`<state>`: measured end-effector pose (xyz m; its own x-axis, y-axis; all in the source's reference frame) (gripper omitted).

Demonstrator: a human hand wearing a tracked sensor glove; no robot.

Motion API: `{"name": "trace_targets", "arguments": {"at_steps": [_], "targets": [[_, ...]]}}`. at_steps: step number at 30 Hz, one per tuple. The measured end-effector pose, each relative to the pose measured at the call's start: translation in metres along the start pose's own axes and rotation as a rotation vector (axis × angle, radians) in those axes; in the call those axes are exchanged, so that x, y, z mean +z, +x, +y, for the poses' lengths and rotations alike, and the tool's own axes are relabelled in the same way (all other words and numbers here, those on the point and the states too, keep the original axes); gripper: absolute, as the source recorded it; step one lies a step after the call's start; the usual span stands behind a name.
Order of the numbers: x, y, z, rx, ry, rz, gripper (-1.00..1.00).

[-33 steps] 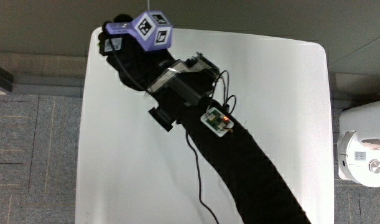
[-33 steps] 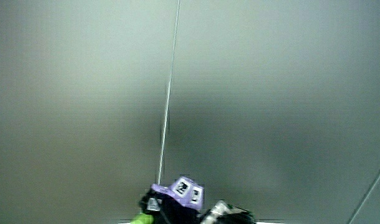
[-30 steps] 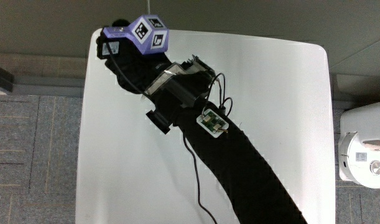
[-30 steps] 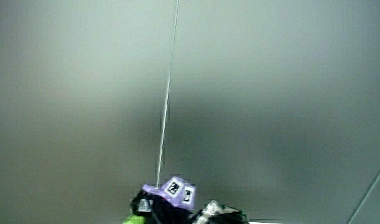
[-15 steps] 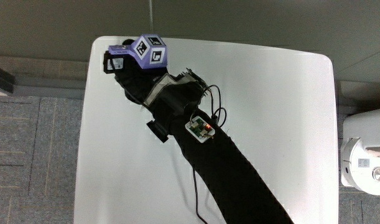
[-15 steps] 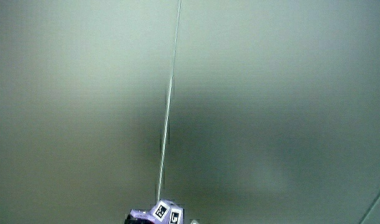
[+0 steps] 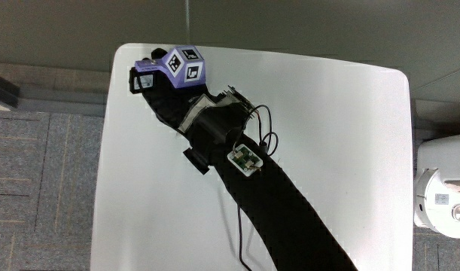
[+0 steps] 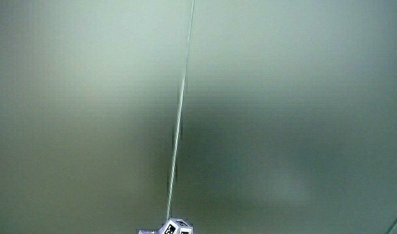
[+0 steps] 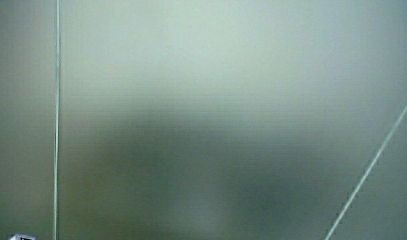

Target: Place green brick

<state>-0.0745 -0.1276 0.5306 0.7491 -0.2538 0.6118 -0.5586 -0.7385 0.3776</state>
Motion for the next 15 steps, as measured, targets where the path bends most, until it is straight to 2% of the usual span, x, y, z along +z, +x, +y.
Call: {"name": "trace_targets", "arguments": {"at_steps": [2, 4, 5, 6, 8, 9, 10, 11, 15], "targets": [[0.0013, -0.0007, -0.001, -0.015, 0.007, -0.019, -0.38], [0.0013, -0.0003, -0.0009, -0.014, -0.021, -0.018, -0.46], [0.0019, -0.0012, -0.0013, -0.027, -0.016, -0.046, -0.5], [0.0006, -0.0014, -0.001, -0.022, -0.035, -0.052, -0.54], [-0.0009, -0.0008, -0.0019, -0.033, -0.029, -0.07, -0.62], [-0.0046, 0.0013, -0.0001, -0.041, -0.056, -0.068, -0.65], [-0.0029, -0.0009, -0.0029, -0.035, -0.06, -0.067, -0.69], [-0.0044, 0.0004, -0.0024, -0.052, -0.056, -0.067, -0.73], [-0.0037, 0.0015, -0.0041, -0.051, -0.045, -0.072, -0.88]]}}
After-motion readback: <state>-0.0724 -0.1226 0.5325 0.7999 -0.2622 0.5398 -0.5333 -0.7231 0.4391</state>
